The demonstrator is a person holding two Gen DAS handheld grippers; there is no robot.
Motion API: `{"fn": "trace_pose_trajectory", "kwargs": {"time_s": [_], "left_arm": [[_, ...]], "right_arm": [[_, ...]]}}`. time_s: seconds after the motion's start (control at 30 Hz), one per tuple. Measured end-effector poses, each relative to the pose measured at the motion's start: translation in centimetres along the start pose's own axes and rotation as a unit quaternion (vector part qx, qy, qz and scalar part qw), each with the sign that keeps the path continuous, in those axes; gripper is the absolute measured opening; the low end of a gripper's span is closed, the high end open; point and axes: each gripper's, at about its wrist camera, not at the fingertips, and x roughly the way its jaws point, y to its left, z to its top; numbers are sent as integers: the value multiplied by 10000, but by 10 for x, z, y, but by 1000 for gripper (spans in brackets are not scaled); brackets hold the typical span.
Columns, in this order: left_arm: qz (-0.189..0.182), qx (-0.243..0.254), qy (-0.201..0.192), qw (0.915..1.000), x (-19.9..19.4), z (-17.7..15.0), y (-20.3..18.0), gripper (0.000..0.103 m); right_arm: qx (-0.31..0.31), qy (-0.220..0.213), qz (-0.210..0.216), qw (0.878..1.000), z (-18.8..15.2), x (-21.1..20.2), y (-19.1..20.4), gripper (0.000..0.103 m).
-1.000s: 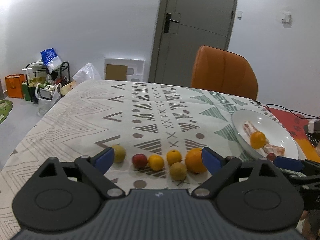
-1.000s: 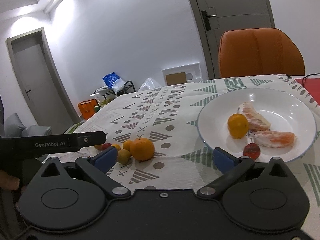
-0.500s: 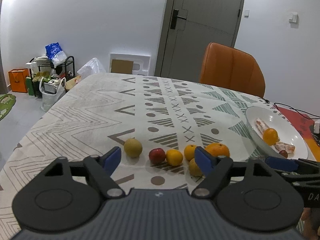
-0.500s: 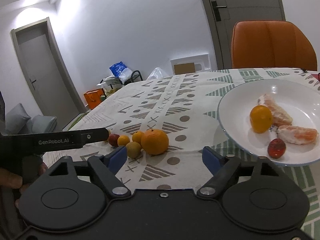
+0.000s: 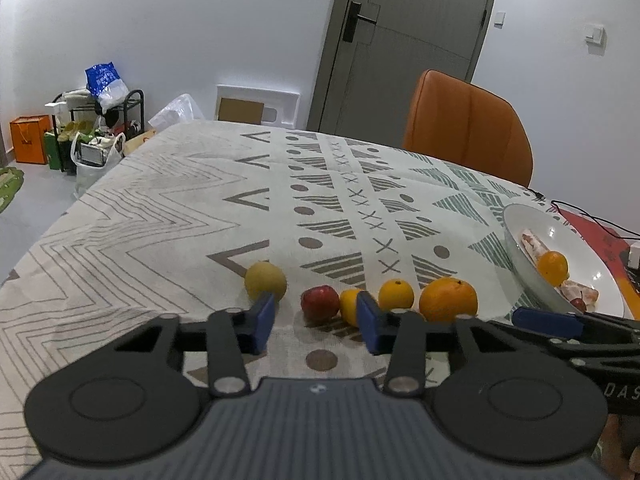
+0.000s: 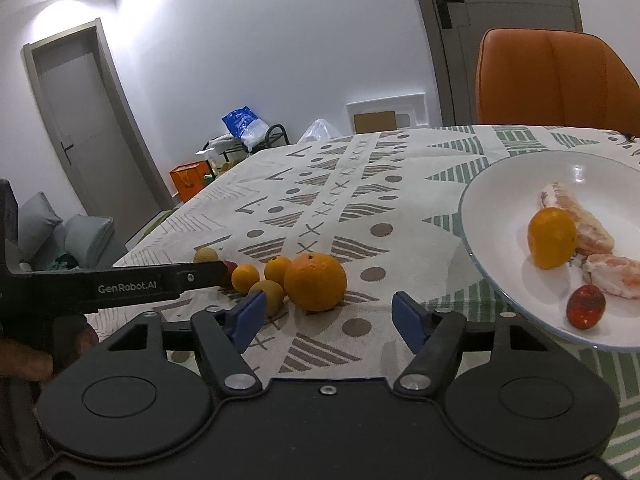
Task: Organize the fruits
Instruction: 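Move both tools back toward the remaining fruits, then grasp a red apple with the left tool while the right tool grasps a large orange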
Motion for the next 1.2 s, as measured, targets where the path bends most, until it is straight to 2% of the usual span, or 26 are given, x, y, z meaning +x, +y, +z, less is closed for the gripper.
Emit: {"fn": "trace_pose_trajectory", "kwargs": {"time_s": [0.13,0.4,0.5,0.63,0.67,0.77,1.2], "left_arm": [[-24,-83,12,10000,5,2,3,28],[-65,-127,116,9998,16,3,5,28],[-67,-103,100,9999,17,3,5,22],[-57,-136,88,9999,16,5,5,22],[-54,-130,68,9999,14,5,4,22],[-51,-103,1,9999,8,7,2,22],[-71,-12,-228,9997,-12,10,-12,22]], "right_arm": [[-29,45,7,10000,2,4,1,67],[-46,134,48,9999,5,16,3,61],[-35,145,49,9999,6,18,3,61],[-21,156,53,9999,7,21,3,60],[-23,151,68,9999,8,22,3,57],[-8,191,164,9997,7,25,3,39],[-7,-12,178,9998,6,7,3,37]]}}
